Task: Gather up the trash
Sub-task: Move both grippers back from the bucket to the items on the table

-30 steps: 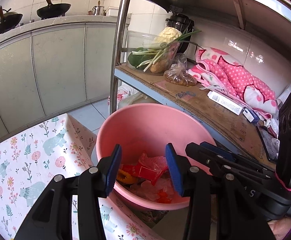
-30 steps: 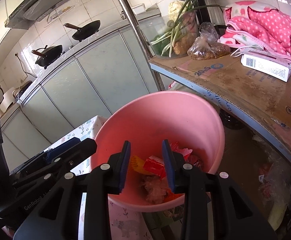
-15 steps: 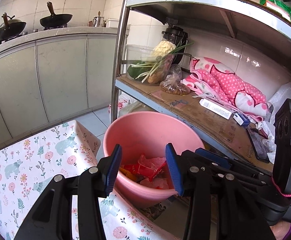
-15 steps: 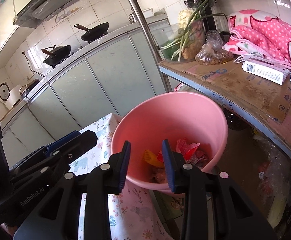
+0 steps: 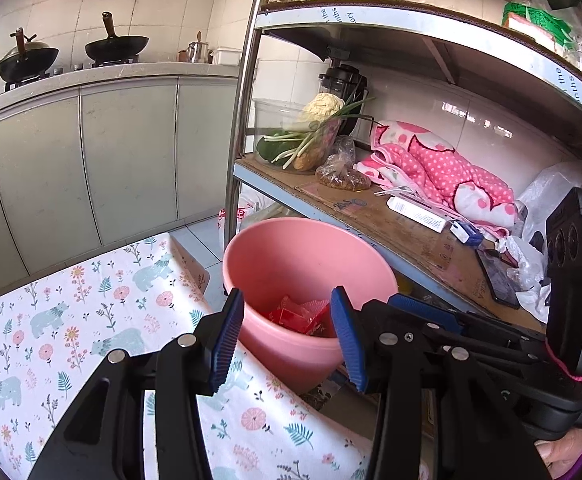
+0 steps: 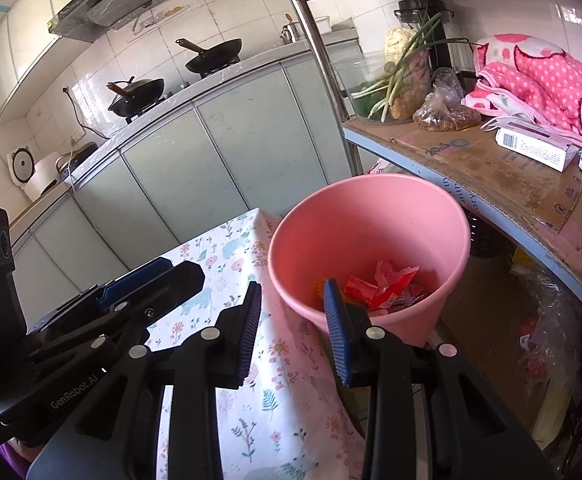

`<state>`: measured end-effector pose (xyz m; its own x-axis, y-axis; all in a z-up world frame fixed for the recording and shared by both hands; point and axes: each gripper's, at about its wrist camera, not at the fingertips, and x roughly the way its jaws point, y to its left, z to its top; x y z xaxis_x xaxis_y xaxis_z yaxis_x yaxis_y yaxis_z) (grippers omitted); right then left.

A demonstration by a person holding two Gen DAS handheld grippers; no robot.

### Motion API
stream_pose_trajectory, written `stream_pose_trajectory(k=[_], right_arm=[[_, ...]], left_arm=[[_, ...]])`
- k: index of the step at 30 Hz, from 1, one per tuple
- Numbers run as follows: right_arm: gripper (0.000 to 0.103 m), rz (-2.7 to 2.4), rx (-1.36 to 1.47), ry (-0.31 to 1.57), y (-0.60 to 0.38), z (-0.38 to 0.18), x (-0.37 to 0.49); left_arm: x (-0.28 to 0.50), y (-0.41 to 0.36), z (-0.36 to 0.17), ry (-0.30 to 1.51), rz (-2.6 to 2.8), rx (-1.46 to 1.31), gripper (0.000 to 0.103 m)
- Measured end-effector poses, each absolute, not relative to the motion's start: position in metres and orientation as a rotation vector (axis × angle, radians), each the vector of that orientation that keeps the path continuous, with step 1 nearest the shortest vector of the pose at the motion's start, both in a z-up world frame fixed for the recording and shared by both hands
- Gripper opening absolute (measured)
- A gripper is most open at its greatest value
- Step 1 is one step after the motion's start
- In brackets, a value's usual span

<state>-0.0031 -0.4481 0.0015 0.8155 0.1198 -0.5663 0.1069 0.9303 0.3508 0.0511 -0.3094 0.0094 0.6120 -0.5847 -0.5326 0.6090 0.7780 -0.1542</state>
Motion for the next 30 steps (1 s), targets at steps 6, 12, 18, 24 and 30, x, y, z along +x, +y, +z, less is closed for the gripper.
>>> stream_pose_trajectory(k=[6, 12, 18, 24, 30], right_arm=[[0.033, 0.032, 0.359, 0.629, -0.43, 0.005, -0.014], [0.033, 0.066, 0.344, 0.66, -0.41, 0.001, -0.019], [0.033, 0.112, 0.318, 0.693, -0.388, -0.002, -0.018], [0.033, 0.165, 0.3, 0.722, -0.365, -0.007, -0.018], [0.033, 0.23, 0.249, 0.743, -0.338, -0.01, -0.018]], left_arm=[[0.033, -0.289, 0.014, 0.578, -0.708, 0.048, 0.045], [0.015, -0.271, 0.016, 0.561, -0.728, 0.076, 0.045], [0.008, -0.25, 0.011, 0.585, -0.721, 0.062, 0.045], [0.004, -0.224, 0.004, 0.612, -0.699, 0.033, 0.045], [-0.003, -0.201, -0.002, 0.628, -0.672, 0.035, 0.045]])
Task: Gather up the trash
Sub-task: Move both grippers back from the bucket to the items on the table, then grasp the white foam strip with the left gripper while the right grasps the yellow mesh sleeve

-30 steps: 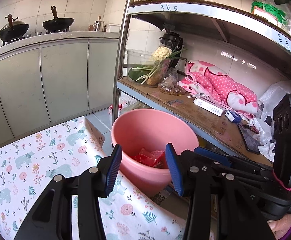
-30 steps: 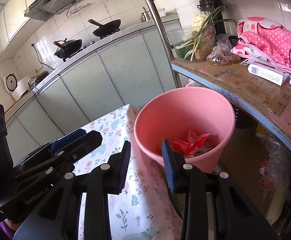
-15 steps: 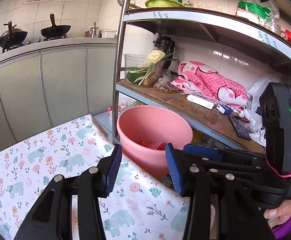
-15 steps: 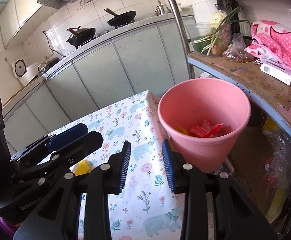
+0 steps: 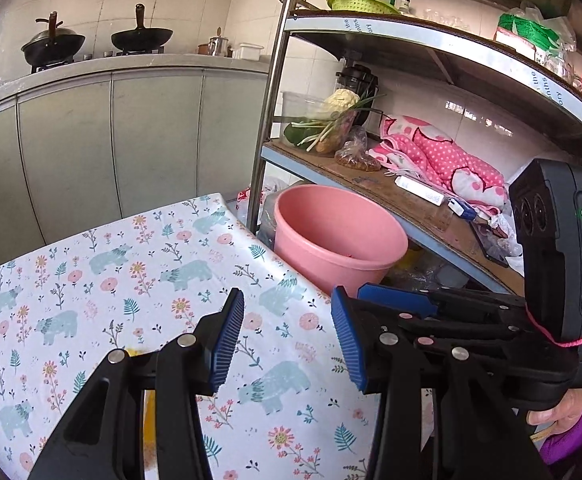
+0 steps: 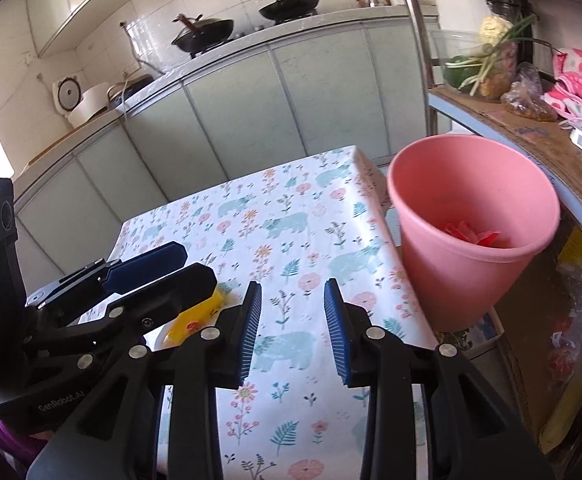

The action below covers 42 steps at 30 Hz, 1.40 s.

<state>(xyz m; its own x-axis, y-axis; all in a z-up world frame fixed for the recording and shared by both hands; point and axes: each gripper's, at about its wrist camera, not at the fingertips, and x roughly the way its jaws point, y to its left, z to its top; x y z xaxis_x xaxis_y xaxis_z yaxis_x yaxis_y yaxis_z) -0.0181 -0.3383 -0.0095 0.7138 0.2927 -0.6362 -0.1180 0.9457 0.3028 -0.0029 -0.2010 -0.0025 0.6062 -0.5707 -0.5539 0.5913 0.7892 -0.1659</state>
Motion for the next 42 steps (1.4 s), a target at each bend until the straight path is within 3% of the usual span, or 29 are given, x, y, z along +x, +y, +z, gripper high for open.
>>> stream_pose_trajectory(k=[7, 20, 38, 42], right_arm=[[0.033, 0.291, 0.232, 0.753, -0.316, -0.013, -0.015], [0.033, 0.354, 0.234, 0.818, -0.297, -0.033, -0.001], [0.033, 0.355, 0.254, 0.856, -0.301, -0.045, 0.004], [0.033, 0.38, 0.245, 0.883, -0.293, -0.049, 0.006]], left_arm=[[-0.011, -0.165, -0.004, 0.644, -0.628, 0.048, 0.045], [-0.015, -0.03, -0.016, 0.755, -0.369, -0.024, 0.044], [0.002, -0.105, -0.074, 0.874, -0.512, 0.155, 0.044], [0.006, -0.102, -0.081, 0.881, -0.502, 0.156, 0.036]])
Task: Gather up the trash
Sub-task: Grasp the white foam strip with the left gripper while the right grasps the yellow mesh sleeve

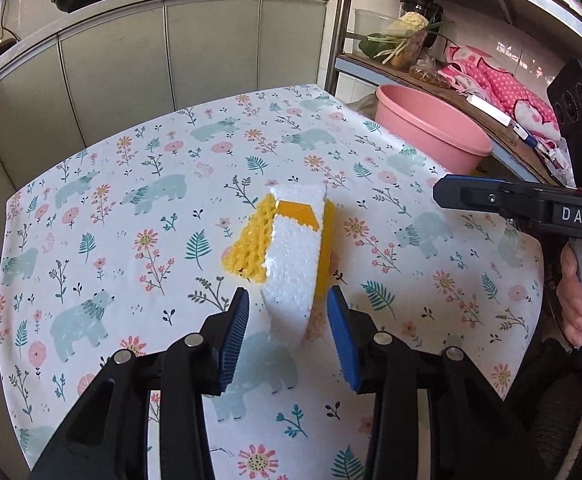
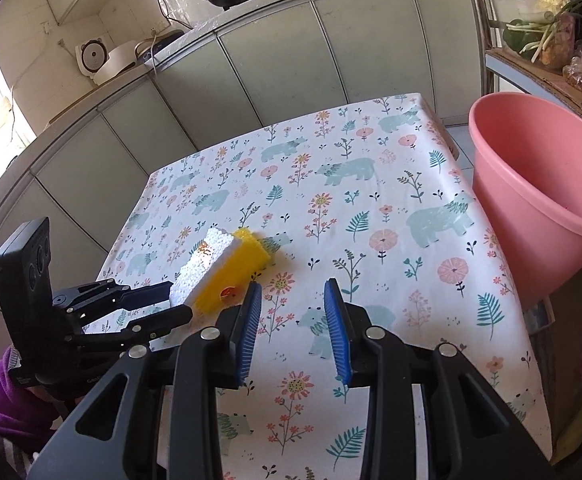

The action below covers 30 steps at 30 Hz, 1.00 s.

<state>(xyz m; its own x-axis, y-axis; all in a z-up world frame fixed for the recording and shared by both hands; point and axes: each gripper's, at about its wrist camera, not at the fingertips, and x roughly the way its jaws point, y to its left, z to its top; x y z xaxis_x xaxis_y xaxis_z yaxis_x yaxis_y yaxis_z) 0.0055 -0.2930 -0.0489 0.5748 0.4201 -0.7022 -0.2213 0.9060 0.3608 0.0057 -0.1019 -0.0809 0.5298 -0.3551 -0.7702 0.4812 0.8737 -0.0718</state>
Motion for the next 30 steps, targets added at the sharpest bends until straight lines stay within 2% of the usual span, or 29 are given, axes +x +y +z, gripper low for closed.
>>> stream_pose_trajectory(k=[1, 2, 3, 12, 13, 16, 20, 30], right_arm=[[0.033, 0.385, 0.239, 0.885, -0.291, -0.049, 0.005], [0.033, 0.389, 0.234, 0.888, -0.288, -0.049, 0.006], [0.033, 0.395, 0.23, 0.891, -0.286, -0.05, 0.006], [0.034, 0.499, 0.292, 0.975, -0.264, -0.06, 0.02], [0.041, 0.51, 0.305, 0.986, -0.261, -0.061, 0.023], [0.047, 0.52, 0.303, 0.987, -0.249, -0.062, 0.029], [0.051, 0.519, 0.239, 0.966, -0.23, -0.058, 0.038], [0.051, 0.403, -0.006, 0.955, -0.196, -0.074, 0.052]], left_arm=[[0.006, -0.101, -0.082, 0.881, -0.502, 0.151, 0.033], [0.006, -0.1, -0.083, 0.879, -0.505, 0.145, 0.026], [0.006, -0.098, -0.083, 0.882, -0.51, 0.137, 0.024], [-0.001, -0.065, -0.064, 0.805, -0.434, 0.004, 0.024], [-0.002, -0.06, -0.062, 0.8, -0.426, -0.01, 0.024], [-0.007, -0.05, -0.058, 0.786, -0.41, -0.036, 0.024], [-0.013, -0.04, -0.054, 0.774, -0.398, -0.067, 0.024], [-0.02, -0.024, -0.054, 0.768, -0.375, -0.117, 0.024]])
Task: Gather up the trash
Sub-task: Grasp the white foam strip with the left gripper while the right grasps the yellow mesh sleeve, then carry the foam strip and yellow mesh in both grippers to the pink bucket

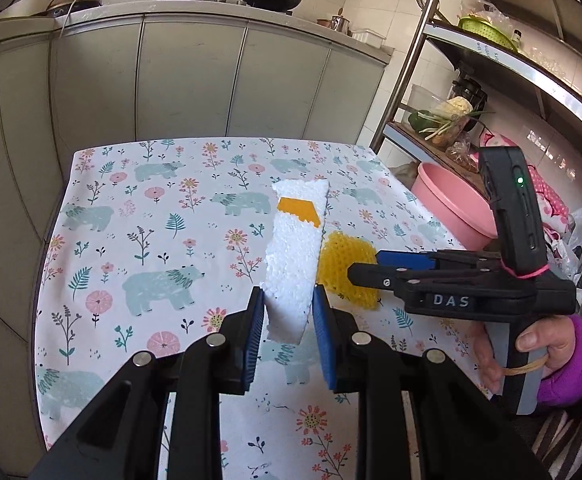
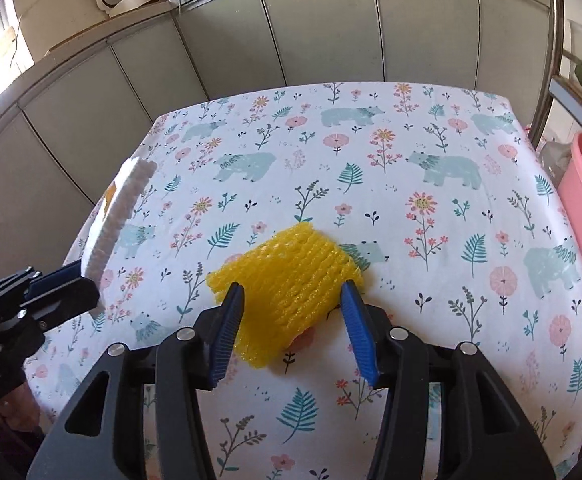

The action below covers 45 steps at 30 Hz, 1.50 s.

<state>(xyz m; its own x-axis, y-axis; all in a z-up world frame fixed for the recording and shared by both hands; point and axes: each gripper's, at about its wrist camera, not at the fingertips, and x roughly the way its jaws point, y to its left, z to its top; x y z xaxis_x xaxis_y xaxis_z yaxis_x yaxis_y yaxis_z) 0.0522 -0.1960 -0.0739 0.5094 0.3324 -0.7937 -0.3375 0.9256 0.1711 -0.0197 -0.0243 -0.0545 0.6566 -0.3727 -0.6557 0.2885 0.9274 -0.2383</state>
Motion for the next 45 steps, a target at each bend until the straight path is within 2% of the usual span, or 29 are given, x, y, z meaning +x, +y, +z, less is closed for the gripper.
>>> stream_pose_trajectory(k=[4, 7, 8, 10, 12, 27, 45], right_arm=[[0.048, 0.402, 0.003, 0.955, -0.197, -0.073, 0.054], [0.027, 0.404, 0.011, 0.948, -0.201, -0.072, 0.052], [0.025, 0.407, 0.015, 0.945, -0.203, -0.071, 0.051], [0.015, 0.41, 0.019, 0.941, -0.204, -0.07, 0.049], [0.011, 0.42, 0.036, 0.936, -0.206, -0.068, 0.047], [0.01, 0.448, 0.115, 0.807, -0.235, -0.027, 0.025], [0.01, 0.351, 0.188, 0.707, -0.29, -0.005, 0.017]], left_arm=[[-0.019, -0.022, -0.056, 0.769, -0.374, -0.128, 0.024], [-0.017, -0.021, -0.057, 0.775, -0.371, -0.139, 0.024], [-0.017, -0.021, -0.057, 0.774, -0.373, -0.142, 0.024], [-0.017, -0.021, -0.057, 0.771, -0.376, -0.139, 0.024], [-0.017, -0.022, -0.056, 0.768, -0.377, -0.134, 0.024], [-0.013, -0.028, -0.032, 0.704, -0.342, -0.146, 0.024], [0.005, -0.087, 0.014, 0.608, -0.434, -0.099, 0.024]])
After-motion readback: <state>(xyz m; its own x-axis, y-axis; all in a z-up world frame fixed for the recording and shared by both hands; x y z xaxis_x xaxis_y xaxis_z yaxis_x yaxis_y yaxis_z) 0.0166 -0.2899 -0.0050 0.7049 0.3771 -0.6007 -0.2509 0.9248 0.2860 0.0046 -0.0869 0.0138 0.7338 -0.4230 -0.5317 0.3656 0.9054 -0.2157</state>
